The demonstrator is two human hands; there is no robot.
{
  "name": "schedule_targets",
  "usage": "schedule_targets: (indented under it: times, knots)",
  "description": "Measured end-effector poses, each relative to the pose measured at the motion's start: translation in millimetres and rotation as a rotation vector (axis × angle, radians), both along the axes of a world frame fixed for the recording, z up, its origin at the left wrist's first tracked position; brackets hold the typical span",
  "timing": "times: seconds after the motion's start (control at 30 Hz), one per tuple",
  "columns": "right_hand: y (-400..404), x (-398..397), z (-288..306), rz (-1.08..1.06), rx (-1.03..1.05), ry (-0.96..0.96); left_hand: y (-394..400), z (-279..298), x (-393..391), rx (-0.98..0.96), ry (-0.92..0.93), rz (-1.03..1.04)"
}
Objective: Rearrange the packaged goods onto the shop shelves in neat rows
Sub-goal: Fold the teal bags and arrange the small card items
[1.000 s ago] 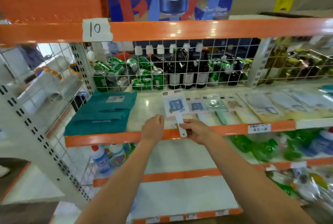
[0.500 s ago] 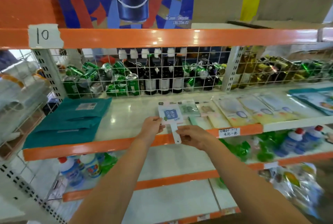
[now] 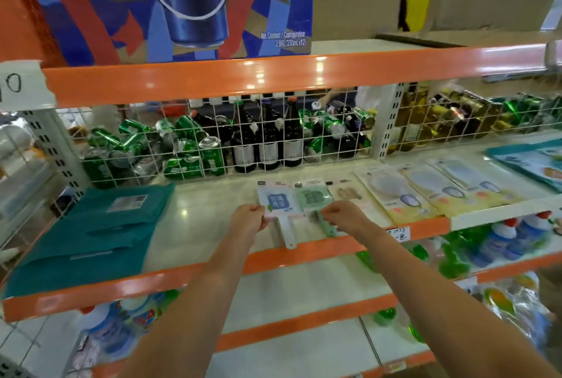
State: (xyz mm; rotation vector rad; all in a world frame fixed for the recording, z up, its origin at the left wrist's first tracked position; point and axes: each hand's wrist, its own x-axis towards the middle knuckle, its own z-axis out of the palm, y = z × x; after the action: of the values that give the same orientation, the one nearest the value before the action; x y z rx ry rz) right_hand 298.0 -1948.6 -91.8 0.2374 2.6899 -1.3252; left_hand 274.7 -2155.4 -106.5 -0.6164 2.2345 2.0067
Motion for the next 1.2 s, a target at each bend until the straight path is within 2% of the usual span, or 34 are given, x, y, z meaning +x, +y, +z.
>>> schedule_targets:
  times: [0.07, 0.17, 0.47, 0.57, 0.67, 0.9, 1.2]
  knots:
    - [-2.8, -10.3, 1.6, 0.011, 0.140, 0.040, 0.9, -1.6, -10.0, -0.003, -0.003, -0.011]
    - [-8.5, -25.3, 3.0, 0.012, 0.244, 0.067, 3.3, -3.9, -22.4, 0.001, -0.012, -0.047]
    - [-20.3, -43.8, 4.0, 0.096, 0.434, 0.062, 7.3, -11.4, -31.8, -0.121, -0.014, -0.116]
    - [-21.4, -46.8, 3.7, 0.140, 0.440, 0.073, 5.4, -13.9, -32.0, -0.322, 0.003, -0.154]
    - [-23.1, -51.1, -0.6, 0.156, 0.377, 0.056, 6.6, -14.6, -30.0, -0.410, -0.003, -0.156]
    - [-23.5, -57.2, -7.8, 0.157, 0.277, 0.055, 11.7, -18.0, -24.8, -0.481, 0.011, -0.121]
    - [-16.4, -60.0, -3.0, 0.231, 0.416, 0.066, 12.2, -16.2, -24.3, -0.616, 0.070, -0.116]
